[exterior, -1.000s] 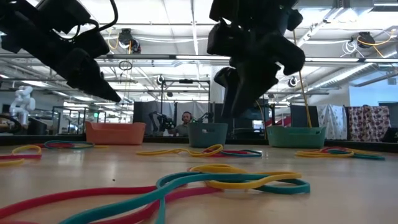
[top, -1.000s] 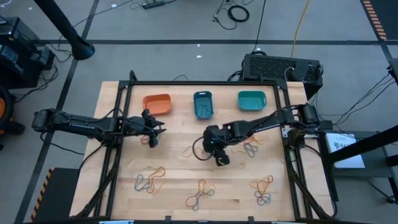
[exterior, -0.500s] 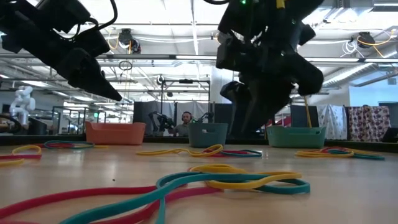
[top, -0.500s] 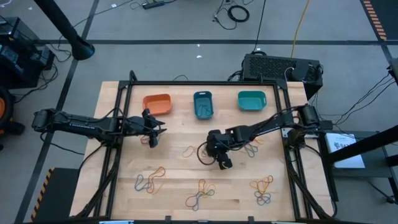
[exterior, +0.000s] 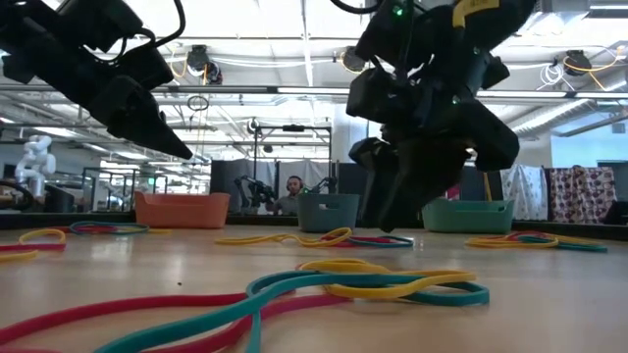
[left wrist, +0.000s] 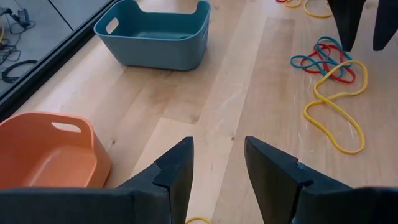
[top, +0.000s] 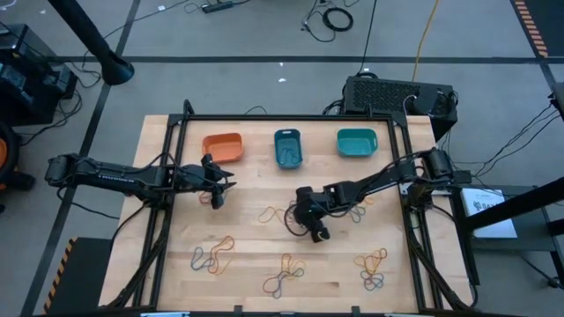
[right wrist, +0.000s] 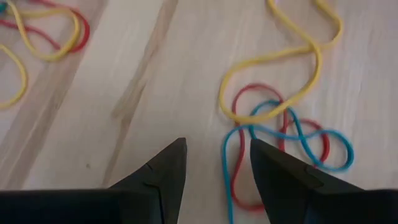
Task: Sort rubber bands into baskets
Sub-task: Put the blue rubber band into the blue bin
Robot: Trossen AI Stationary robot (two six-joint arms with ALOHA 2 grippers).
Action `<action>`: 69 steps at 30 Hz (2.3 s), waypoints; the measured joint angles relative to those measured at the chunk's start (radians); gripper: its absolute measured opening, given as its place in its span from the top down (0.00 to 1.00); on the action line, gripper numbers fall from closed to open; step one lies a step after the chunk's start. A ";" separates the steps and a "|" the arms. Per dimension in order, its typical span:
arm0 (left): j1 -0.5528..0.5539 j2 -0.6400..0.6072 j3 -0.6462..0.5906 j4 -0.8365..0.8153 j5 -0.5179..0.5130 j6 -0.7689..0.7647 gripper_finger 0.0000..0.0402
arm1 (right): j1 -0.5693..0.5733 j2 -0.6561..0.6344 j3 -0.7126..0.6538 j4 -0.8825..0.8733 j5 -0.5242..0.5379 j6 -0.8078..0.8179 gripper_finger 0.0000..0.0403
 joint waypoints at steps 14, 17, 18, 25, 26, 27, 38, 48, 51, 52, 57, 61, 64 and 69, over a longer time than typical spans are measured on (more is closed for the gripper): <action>0.000 0.000 0.000 0.000 0.000 0.000 0.62 | -0.001 0.000 -0.038 0.066 -0.036 0.048 0.58; 0.000 0.000 0.000 0.000 0.000 0.000 0.62 | 0.001 0.000 -0.038 0.067 -0.052 0.052 0.58; 0.000 0.000 0.000 0.000 0.000 0.000 0.62 | 0.000 0.000 -0.038 0.067 -0.049 0.052 0.58; 0.000 0.000 0.000 -0.001 0.000 0.000 0.62 | -0.001 0.046 -0.038 0.083 -0.048 0.052 0.58; 0.000 0.000 0.000 -0.001 0.000 0.000 0.62 | -0.001 0.053 -0.036 0.086 -0.049 0.053 0.58; 0.000 0.000 0.000 -0.001 0.000 0.000 0.62 | -0.001 0.059 -0.036 0.089 -0.049 0.052 0.58; 0.000 0.000 0.000 -0.001 0.000 0.000 0.62 | -0.032 0.064 -0.037 0.125 -0.050 0.049 0.80; 0.000 0.000 0.000 -0.001 0.000 0.000 0.62 | -0.055 0.014 -0.021 0.037 -0.029 0.049 0.98; 0.000 0.000 0.000 -0.001 0.000 0.000 0.62 | -0.054 -0.040 0.012 -0.021 -0.029 0.051 0.99; 0.000 0.000 0.000 0.000 0.000 0.000 0.62 | -0.053 -0.058 0.020 -0.038 -0.029 0.054 0.99; 0.000 0.000 0.000 0.000 0.000 0.000 0.62 | -0.048 -0.133 0.054 -0.106 -0.004 0.046 1.00; 0.000 0.000 0.000 0.000 0.000 0.000 0.62 | -0.046 -0.186 0.084 -0.115 0.070 -0.003 1.00; 0.000 0.000 0.000 0.000 0.000 0.000 0.62 | -0.047 -0.208 0.112 -0.114 0.133 -0.055 1.00; 0.000 0.000 0.000 0.000 0.000 0.000 0.62 | -0.055 -0.216 0.163 -0.112 0.219 -0.175 1.00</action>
